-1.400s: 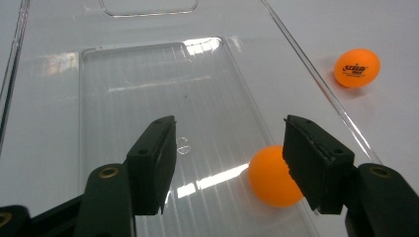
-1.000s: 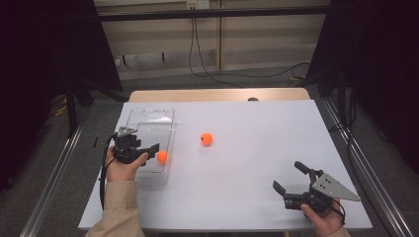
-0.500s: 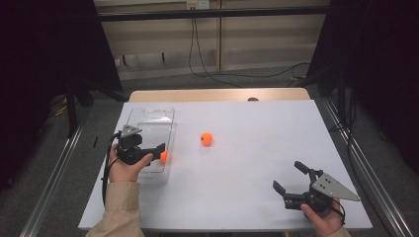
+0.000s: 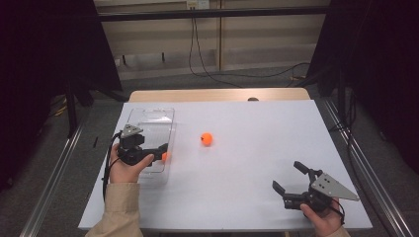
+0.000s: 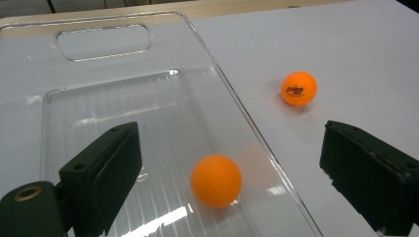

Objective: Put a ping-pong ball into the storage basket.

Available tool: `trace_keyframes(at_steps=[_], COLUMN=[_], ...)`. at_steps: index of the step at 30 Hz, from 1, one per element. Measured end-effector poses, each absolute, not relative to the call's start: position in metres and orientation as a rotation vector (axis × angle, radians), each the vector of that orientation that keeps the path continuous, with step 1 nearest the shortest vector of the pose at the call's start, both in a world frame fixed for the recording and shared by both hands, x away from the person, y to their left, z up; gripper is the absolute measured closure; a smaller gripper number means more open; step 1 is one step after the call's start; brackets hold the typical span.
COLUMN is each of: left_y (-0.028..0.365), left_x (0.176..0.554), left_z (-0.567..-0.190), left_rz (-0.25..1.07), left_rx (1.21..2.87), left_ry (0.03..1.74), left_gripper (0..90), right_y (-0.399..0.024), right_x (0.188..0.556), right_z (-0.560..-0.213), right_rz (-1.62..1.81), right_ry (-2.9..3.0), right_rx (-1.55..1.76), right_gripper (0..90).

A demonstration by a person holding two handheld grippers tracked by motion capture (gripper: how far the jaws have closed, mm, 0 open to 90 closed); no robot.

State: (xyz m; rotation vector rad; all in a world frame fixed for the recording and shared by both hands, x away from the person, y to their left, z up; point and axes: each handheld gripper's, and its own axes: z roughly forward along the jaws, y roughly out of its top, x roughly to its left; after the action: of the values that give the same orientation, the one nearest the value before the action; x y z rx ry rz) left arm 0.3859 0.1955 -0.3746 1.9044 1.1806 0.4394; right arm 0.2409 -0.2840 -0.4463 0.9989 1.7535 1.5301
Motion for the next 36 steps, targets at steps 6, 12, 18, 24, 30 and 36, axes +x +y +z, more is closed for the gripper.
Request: trace_keyframes(at_steps=[6, 12, 18, 24, 30, 36], left_y=[0.192, 0.190, 0.189, 0.188, 0.182, 0.179], left_x=[0.385, 0.384, 0.383, 0.383, 0.383, 0.382], left_z=[-0.373, -0.373, -0.372, -0.371, -0.371, -0.371], left_rz=[0.429, 0.418, 0.419, 0.414, 0.410, 0.404], left_rx=[1.901, 1.898, 1.892, 1.892, 1.907, 1.917], left_ry=[1.162, 1.154, 1.146, 1.139, 1.119, 1.105], left_gripper=[8.4, 8.4, 8.4, 8.3, 8.4, 8.4], right_y=[-0.284, -0.283, -0.282, -0.283, -0.284, -0.285], right_x=[0.241, 0.242, 0.243, 0.243, 0.243, 0.243], right_z=[-0.446, -0.446, -0.446, -0.446, -0.446, -0.446], right_rz=[1.526, 1.519, 1.513, 1.508, 1.515, 1.515], right_ry=[1.755, 1.761, 1.765, 1.760, 1.759, 1.752], right_rx=[1.002, 1.005, 1.008, 1.008, 1.015, 1.015], right_gripper=[2.2, 2.2, 2.2, 2.1, 1.9, 1.7])
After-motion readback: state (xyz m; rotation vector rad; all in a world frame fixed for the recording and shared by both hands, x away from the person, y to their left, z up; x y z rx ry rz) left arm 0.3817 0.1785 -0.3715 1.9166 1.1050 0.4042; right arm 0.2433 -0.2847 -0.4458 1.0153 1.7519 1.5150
